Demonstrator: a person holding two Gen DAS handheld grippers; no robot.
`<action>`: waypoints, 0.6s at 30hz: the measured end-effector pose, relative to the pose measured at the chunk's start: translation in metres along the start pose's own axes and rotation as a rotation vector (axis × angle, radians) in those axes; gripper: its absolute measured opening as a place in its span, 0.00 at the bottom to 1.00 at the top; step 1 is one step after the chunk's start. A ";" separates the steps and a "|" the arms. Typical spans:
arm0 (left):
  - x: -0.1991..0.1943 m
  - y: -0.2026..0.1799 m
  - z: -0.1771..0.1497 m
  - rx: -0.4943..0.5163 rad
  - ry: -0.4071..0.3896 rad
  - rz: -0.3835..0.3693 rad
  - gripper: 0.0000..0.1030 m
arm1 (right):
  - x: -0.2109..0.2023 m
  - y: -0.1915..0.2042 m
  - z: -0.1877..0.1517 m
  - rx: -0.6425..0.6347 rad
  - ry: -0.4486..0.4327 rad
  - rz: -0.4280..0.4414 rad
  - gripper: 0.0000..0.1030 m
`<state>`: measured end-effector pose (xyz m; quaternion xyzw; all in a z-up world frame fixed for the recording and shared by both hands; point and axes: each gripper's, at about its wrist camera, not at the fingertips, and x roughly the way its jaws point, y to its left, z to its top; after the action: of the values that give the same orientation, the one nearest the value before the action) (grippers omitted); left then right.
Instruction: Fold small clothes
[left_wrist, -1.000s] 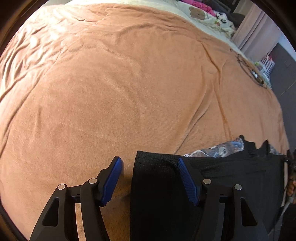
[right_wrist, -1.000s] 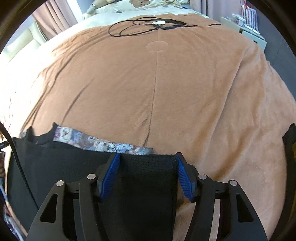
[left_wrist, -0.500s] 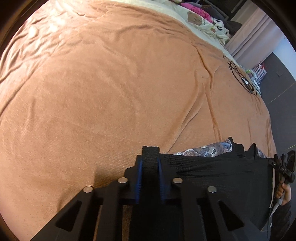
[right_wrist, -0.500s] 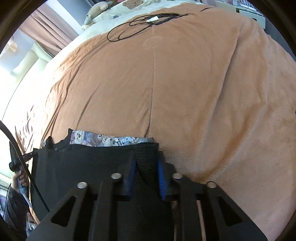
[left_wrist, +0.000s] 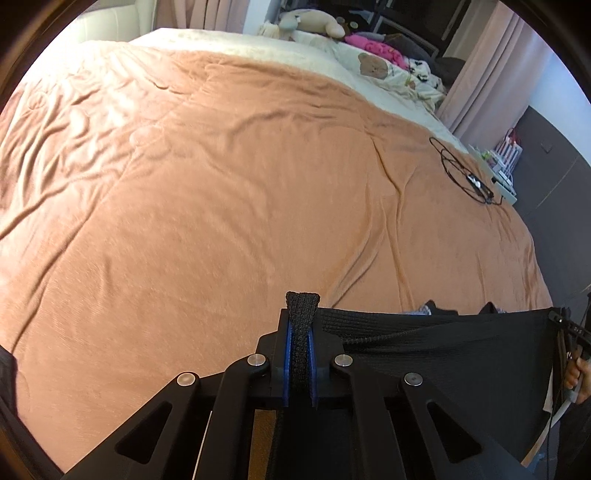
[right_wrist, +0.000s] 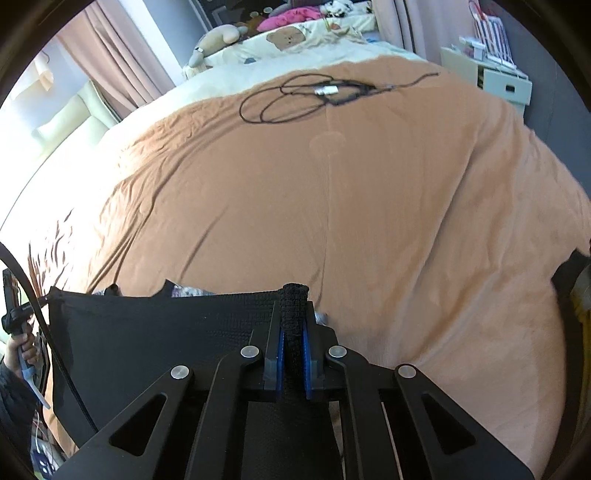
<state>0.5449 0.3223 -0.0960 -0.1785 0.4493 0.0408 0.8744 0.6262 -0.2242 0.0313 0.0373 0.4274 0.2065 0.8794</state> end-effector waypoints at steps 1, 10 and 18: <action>0.000 0.000 0.003 -0.002 -0.001 0.004 0.07 | -0.001 0.001 0.001 -0.001 -0.002 -0.002 0.04; 0.028 -0.003 0.017 0.001 0.012 0.053 0.07 | 0.023 0.004 0.016 -0.004 0.029 -0.043 0.04; 0.072 0.005 0.020 -0.014 0.068 0.098 0.08 | 0.064 0.002 0.030 -0.001 0.069 -0.081 0.04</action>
<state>0.6014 0.3270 -0.1441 -0.1636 0.4865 0.0808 0.8544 0.6836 -0.1936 0.0031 0.0125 0.4584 0.1721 0.8718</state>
